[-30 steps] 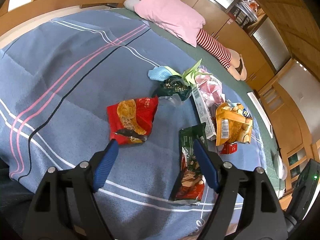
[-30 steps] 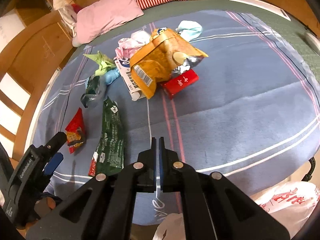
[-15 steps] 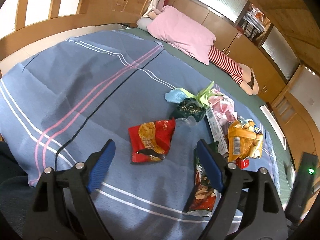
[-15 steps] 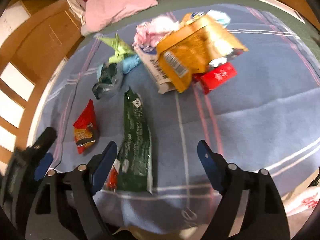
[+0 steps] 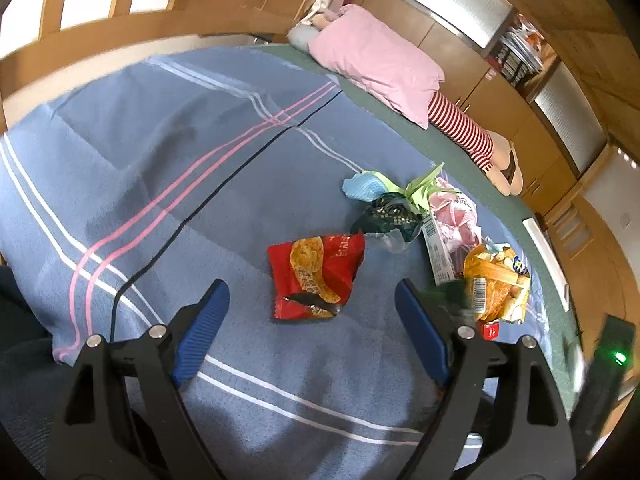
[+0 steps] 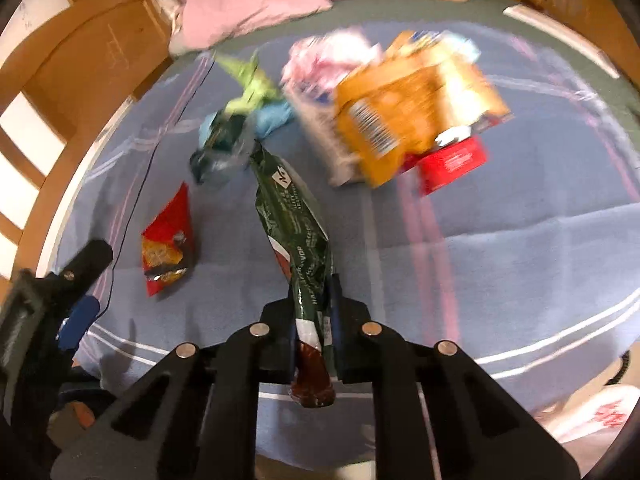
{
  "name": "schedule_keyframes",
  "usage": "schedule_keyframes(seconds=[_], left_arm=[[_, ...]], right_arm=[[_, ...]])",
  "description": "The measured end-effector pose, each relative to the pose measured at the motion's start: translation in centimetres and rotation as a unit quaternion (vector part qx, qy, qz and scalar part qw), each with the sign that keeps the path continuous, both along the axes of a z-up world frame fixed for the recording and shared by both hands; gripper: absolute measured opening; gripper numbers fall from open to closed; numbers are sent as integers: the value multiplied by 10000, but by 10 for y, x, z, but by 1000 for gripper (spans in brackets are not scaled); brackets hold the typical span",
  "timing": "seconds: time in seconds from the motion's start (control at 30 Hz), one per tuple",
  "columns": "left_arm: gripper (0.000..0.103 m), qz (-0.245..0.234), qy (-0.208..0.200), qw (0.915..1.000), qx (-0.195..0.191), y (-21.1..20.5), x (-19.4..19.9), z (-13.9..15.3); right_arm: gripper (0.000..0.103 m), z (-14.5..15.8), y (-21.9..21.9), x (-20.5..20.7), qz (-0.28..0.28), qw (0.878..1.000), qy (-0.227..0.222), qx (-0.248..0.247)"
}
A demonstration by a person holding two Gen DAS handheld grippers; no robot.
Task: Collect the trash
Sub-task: 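Grasp the red wrapper with the left tool while the right lifts the green bag, then drop the green bag in the trash with the right while the left carries the wrapper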
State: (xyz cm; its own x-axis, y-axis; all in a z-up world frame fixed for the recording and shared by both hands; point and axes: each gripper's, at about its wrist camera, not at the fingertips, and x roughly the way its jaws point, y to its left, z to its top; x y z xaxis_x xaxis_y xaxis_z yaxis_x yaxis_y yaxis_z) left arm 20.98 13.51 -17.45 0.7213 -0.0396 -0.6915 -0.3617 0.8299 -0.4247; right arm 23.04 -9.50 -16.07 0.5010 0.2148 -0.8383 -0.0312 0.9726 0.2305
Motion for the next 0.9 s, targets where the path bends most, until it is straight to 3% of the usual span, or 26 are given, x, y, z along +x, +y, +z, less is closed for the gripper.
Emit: schedule_keyframes(seconds=[0.17, 0.33, 0.43, 0.57, 0.63, 0.67, 0.7, 0.8, 0.9], left_arm=[[85, 36, 108, 9993, -358, 6, 1, -7], [86, -183, 338, 9983, -444, -3, 21, -10], [88, -138, 649, 9976, -209, -5, 43, -9], [88, -501, 1053, 9923, 422, -12, 87, -13], [75, -731, 1250, 9871, 687, -19, 99, -21], [49, -883, 1350, 9845, 695, -22, 101, -26], [46, -1028, 1431, 9820, 686, -25, 102, -31], [29, -1202, 1094, 9831, 838, -30, 97, -21], [28, -1269, 478, 9875, 802, -28, 77, 1]], right_arm=[[14, 17, -36, -13, -291, 9992, -264, 9], [14, 18, -74, -26, -499, 9970, -290, 513], [14, 17, -90, -31, -636, 9957, -248, 627], [14, 9, -103, -34, -774, 9933, -34, 854], [14, 8, -103, -36, -754, 9936, -15, 840], [14, 8, -102, -37, -728, 9940, -25, 818], [14, 11, -100, -38, -682, 9945, -68, 792], [14, 24, -96, -44, -533, 9952, -277, 772], [14, 43, -93, -54, -315, 9951, -528, 775]])
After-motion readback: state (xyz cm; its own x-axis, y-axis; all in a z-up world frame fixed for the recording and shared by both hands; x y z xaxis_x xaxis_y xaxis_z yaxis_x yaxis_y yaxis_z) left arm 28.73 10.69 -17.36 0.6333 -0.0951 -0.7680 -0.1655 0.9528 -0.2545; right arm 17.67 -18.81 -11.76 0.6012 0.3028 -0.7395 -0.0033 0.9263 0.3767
